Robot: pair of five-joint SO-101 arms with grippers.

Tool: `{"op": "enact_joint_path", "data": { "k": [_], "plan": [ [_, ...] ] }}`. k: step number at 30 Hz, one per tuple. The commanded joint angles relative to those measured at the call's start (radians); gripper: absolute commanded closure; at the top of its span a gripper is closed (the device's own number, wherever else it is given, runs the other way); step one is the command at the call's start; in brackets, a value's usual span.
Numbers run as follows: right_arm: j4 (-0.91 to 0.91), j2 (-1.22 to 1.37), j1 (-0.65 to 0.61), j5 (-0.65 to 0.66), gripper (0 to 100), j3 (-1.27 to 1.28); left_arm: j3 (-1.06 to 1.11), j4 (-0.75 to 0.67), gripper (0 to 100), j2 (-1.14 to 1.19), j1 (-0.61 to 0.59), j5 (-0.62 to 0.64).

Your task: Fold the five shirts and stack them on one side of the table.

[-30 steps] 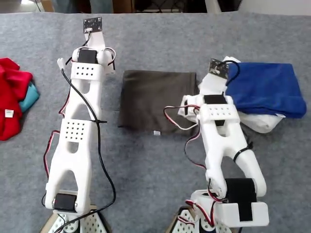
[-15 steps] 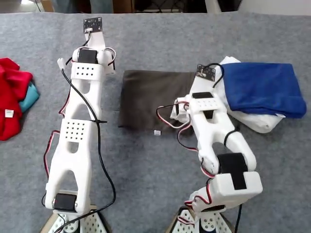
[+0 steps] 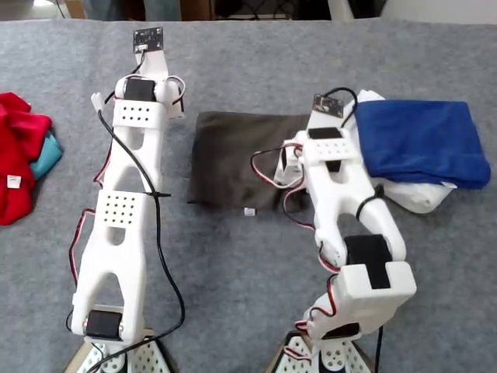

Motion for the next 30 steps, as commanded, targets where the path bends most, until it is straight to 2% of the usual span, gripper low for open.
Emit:
{"op": "enact_joint_path", "data": {
  "k": [1, 6, 8, 10, 12, 16, 25, 30],
  "plan": [
    [0.037, -0.008, -0.006, 0.021, 98.3, -0.073, -0.021, -0.011, 97, -0.020, -0.002, -0.008],
    [0.044, -0.002, 0.012, 0.060, 98.3, -0.079, -0.039, -0.006, 95, -0.035, -0.038, 0.000],
    [0.037, -0.001, 0.032, 0.061, 98.3, -0.073, -0.062, 0.025, 89, -0.060, -0.038, 0.018],
    [0.015, -0.001, 0.054, 0.061, 98.3, -0.065, -0.061, 0.054, 80, -0.074, -0.027, 0.091],
    [-0.017, -0.001, 0.068, 0.061, 98.3, -0.053, -0.041, 0.058, 76, -0.089, -0.015, 0.132],
    [-0.066, 0.001, 0.057, 0.104, 98.3, -0.013, 0.008, 0.048, 76, -0.118, 0.035, 0.138],
    [-0.210, 0.001, 0.049, 0.094, 98.3, 0.104, 0.142, 0.043, 75, -0.144, 0.116, 0.163],
    [-0.241, 0.001, 0.051, 0.100, 98.3, 0.130, 0.176, -0.020, 75, -0.127, 0.122, 0.186]
  ]
}}
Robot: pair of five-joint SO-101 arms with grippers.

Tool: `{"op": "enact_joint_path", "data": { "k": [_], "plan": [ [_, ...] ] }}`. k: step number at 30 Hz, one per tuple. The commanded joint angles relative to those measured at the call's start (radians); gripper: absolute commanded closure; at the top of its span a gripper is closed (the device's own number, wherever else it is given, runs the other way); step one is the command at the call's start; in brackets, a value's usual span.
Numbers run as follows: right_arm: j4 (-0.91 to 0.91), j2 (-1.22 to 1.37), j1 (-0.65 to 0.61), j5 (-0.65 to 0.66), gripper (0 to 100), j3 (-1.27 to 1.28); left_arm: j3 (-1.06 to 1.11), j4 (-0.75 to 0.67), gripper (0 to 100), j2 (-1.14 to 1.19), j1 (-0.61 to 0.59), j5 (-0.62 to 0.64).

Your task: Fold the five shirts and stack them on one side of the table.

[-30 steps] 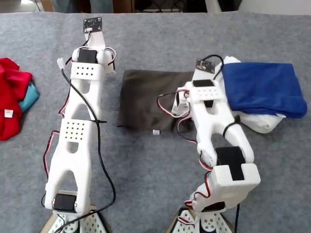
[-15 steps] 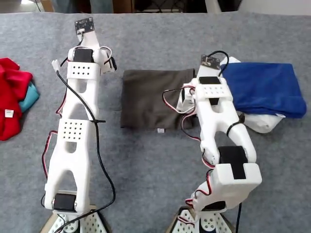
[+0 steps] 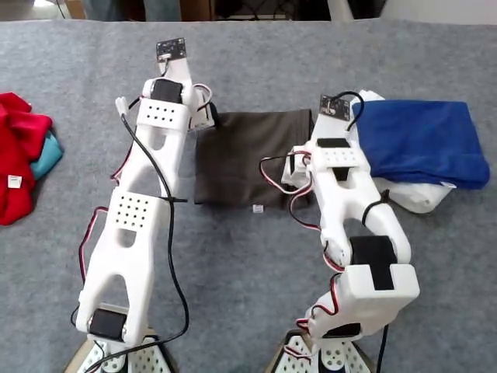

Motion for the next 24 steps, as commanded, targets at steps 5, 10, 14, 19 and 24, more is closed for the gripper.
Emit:
{"op": "enact_joint_path", "data": {
  "k": [5, 10, 14, 19, 24],
  "plan": [
    [-0.018, -0.001, -0.005, 0.011, 98.3, 0.005, 0.085, -0.092, 76, -0.038, 0.007, 0.077],
    [-0.015, -0.008, -0.005, 0.012, 98.3, 0.005, 0.102, -0.178, 89, -0.031, 0.013, 0.144],
    [-0.015, -0.010, -0.005, 0.021, 98.3, -0.004, 0.113, -0.255, 97, -0.009, 0.027, 0.146],
    [-0.014, -0.012, -0.002, 0.048, 98.3, -0.027, 0.113, -0.250, 97, -0.011, 0.030, 0.147],
    [0.018, -0.028, 0.000, 0.049, 98.3, -0.077, 0.047, -0.232, 97, -0.037, 0.031, 0.147]
  ]
}}
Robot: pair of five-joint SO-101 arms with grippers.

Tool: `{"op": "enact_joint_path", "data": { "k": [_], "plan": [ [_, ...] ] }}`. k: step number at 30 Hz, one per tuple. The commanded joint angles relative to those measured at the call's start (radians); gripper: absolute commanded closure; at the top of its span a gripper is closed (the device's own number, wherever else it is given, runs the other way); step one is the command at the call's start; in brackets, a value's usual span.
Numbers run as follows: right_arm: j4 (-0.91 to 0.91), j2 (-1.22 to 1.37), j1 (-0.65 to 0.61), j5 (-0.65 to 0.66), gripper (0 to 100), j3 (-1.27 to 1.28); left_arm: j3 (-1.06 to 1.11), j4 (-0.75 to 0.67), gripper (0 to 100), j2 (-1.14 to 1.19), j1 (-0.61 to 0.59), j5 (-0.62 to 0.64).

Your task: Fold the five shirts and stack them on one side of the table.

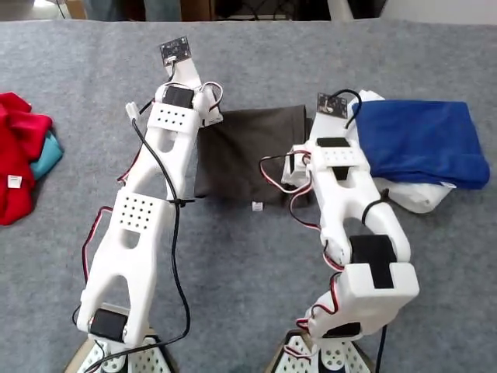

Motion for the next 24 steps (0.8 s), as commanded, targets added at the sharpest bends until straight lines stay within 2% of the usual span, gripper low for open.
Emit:
{"op": "enact_joint_path", "data": {
  "k": [1, 6, 10, 20, 24],
  "plan": [
    [0.037, -0.045, -0.002, 0.012, 98.3, -0.070, -0.097, 0.020, 97, -0.048, 0.004, 0.006],
    [0.091, -0.160, 0.006, 0.068, 98.3, -0.127, -0.277, 0.071, 97, -0.106, 0.031, 0.003],
    [0.087, -0.271, 0.078, 0.078, 98.3, -0.154, -0.363, 0.058, 97, -0.126, 0.076, 0.003],
    [0.092, -0.415, 0.333, 0.183, 98.3, -0.154, -0.355, -0.232, 97, -0.115, 0.206, 0.003],
    [0.092, -0.421, 0.440, 0.218, 98.3, -0.153, -0.260, -0.373, 97, -0.120, 0.297, 0.003]
  ]
}}
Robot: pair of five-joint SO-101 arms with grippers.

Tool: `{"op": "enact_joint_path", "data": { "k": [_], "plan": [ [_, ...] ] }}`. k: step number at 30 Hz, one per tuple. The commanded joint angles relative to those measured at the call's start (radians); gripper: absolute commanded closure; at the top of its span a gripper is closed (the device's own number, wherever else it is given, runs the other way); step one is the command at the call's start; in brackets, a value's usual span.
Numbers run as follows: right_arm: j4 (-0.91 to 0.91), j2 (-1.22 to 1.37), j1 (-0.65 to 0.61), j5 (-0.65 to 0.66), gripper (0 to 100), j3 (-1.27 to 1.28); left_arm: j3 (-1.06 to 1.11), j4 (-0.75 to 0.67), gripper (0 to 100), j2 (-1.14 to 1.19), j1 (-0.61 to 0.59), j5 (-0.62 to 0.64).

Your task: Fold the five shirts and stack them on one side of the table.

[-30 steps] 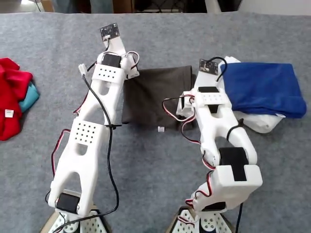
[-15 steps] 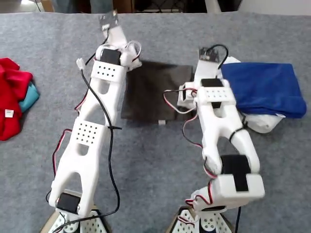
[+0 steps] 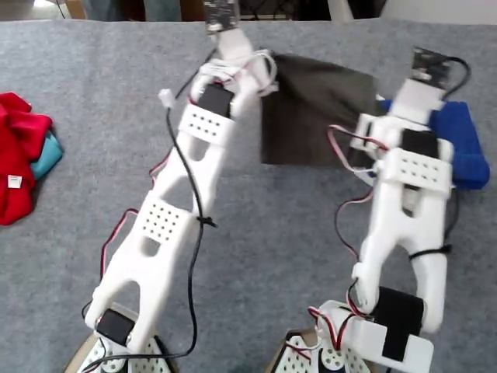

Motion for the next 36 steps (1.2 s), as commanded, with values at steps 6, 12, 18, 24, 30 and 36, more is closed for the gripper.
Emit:
{"op": "enact_joint_path", "data": {
  "k": [6, 12, 18, 24, 30, 36],
  "plan": [
    [0.006, -0.047, 0.224, 0.084, 98.3, -0.045, 0.223, -0.354, 97, -0.075, 0.168, 0.003],
    [0.000, -0.048, 0.261, 0.141, 98.3, -0.084, 0.228, -0.425, 97, -0.075, 0.186, 0.003],
    [0.000, -0.048, 0.313, 0.141, 98.3, -0.127, 0.228, -0.427, 97, -0.066, 0.213, 0.003],
    [-0.121, -0.047, 0.345, 0.141, 98.0, -0.068, 0.298, -0.497, 96, -0.064, 0.228, 0.003],
    [-0.106, -0.047, 0.345, 0.195, 83.8, -0.018, 0.295, -0.318, 84, -0.075, 0.242, 0.009],
    [-0.058, -0.047, 0.348, 0.201, 53.7, -0.001, 0.205, -0.238, 83, -0.075, 0.217, 0.009]
  ]
}}
